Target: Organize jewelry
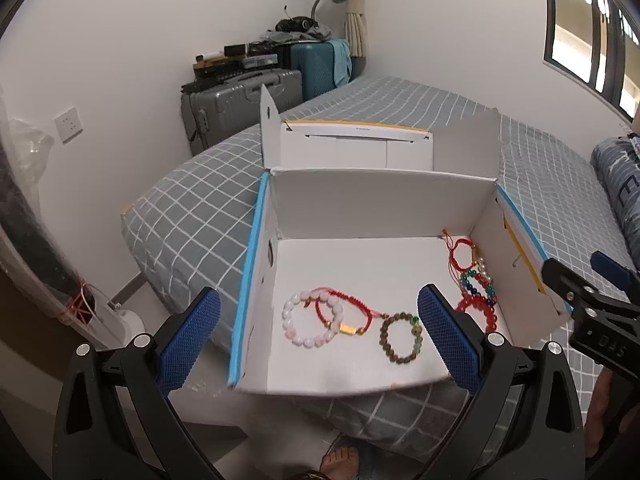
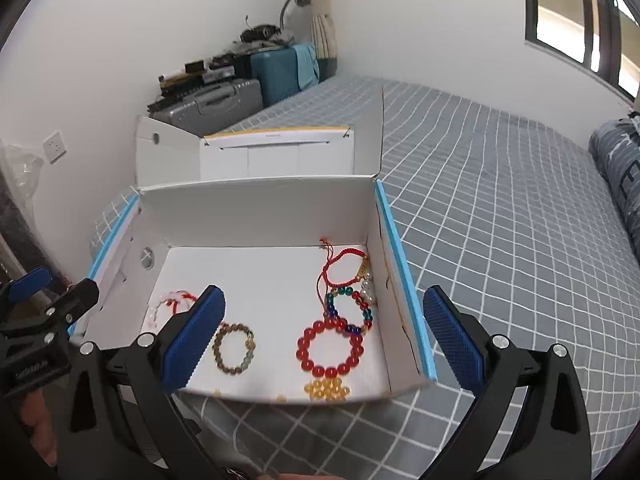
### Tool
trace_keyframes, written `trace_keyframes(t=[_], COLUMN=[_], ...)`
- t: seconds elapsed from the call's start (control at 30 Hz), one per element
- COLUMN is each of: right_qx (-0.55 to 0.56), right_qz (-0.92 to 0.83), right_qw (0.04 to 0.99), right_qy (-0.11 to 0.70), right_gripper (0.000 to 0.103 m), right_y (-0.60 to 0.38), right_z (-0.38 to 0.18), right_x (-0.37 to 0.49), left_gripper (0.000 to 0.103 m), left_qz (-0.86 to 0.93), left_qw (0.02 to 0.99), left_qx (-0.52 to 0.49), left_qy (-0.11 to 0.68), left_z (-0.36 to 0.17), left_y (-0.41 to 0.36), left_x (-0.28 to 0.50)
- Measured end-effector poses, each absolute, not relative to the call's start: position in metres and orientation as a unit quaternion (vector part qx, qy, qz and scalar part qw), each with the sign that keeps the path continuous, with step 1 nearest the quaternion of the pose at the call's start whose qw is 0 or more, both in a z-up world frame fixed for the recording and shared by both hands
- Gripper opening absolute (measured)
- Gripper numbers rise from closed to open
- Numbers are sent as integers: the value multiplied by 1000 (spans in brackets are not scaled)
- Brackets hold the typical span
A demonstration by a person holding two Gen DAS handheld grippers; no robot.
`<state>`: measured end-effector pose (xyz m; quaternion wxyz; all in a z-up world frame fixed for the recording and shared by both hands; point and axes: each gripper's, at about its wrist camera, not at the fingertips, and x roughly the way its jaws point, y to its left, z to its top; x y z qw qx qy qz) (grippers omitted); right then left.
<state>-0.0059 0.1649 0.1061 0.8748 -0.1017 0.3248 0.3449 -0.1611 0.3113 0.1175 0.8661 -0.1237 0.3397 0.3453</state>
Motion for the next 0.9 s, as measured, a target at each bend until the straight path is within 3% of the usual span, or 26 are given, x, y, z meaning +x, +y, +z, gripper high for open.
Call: trace_keyframes(t=[0.37, 0.9], right_qx=[-110, -109], right_qz=[339, 338], right_qw=[881, 882], right_qy=[312, 310], right_gripper=[95, 95], right_y=[121, 110], right_z=[88, 81], right_x=[-52, -58], left_gripper=[97, 97], left_qz=[344, 332], left_qw=[871, 870], left_qx=[-114, -120], left_qy=[332, 344], left_z=[97, 80], left_y=[272, 259], left_x=[-204, -205])
